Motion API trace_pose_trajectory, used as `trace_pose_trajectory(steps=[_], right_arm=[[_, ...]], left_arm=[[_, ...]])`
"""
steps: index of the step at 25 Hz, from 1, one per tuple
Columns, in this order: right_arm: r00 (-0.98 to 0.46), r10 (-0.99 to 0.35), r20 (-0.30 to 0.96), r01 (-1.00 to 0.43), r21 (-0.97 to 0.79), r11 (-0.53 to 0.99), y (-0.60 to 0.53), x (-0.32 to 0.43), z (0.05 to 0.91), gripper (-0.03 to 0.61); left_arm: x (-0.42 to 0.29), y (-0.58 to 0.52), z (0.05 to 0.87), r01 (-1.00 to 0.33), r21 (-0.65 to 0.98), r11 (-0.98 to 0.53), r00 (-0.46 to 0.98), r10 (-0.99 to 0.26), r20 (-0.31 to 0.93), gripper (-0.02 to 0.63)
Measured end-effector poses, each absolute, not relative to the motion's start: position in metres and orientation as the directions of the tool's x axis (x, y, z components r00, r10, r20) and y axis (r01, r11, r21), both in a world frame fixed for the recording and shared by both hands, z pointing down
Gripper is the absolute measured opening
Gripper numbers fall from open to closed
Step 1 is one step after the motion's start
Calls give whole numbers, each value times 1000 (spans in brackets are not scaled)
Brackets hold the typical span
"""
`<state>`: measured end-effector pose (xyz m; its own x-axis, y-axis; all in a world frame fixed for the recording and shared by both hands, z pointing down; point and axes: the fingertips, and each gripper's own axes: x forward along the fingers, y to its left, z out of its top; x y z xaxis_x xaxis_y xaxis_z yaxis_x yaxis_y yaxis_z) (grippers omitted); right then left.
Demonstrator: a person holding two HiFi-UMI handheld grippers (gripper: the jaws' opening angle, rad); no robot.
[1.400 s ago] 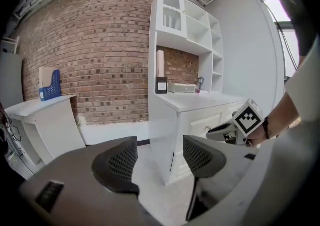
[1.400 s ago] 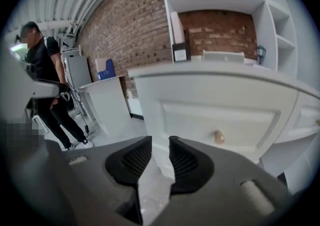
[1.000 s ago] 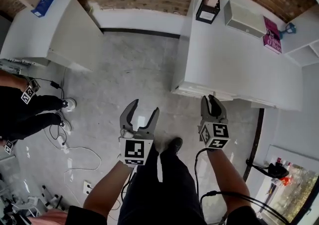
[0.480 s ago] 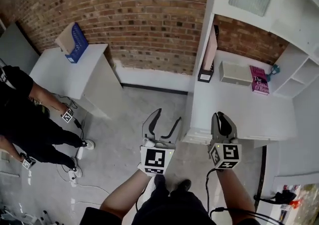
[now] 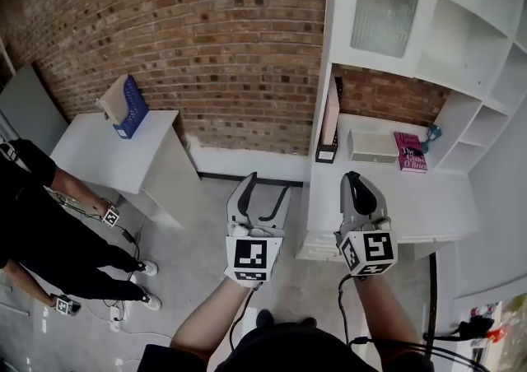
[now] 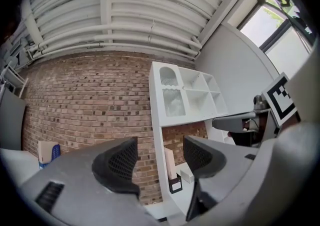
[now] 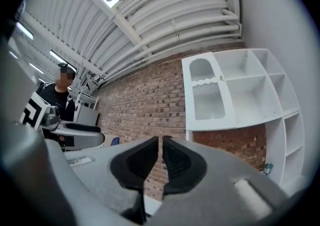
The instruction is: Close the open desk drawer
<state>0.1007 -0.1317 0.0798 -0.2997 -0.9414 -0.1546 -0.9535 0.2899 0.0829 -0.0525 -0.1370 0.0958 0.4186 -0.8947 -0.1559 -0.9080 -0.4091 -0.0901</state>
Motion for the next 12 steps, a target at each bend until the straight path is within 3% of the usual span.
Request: trace_pose_trajectory(steps=[12], right_arm=[[-291, -937, -195, -956, 101, 276, -116, 105, 55, 29]], left_arm=[[-58, -124, 69, -912, -118, -394, 410, -890, -200, 281]])
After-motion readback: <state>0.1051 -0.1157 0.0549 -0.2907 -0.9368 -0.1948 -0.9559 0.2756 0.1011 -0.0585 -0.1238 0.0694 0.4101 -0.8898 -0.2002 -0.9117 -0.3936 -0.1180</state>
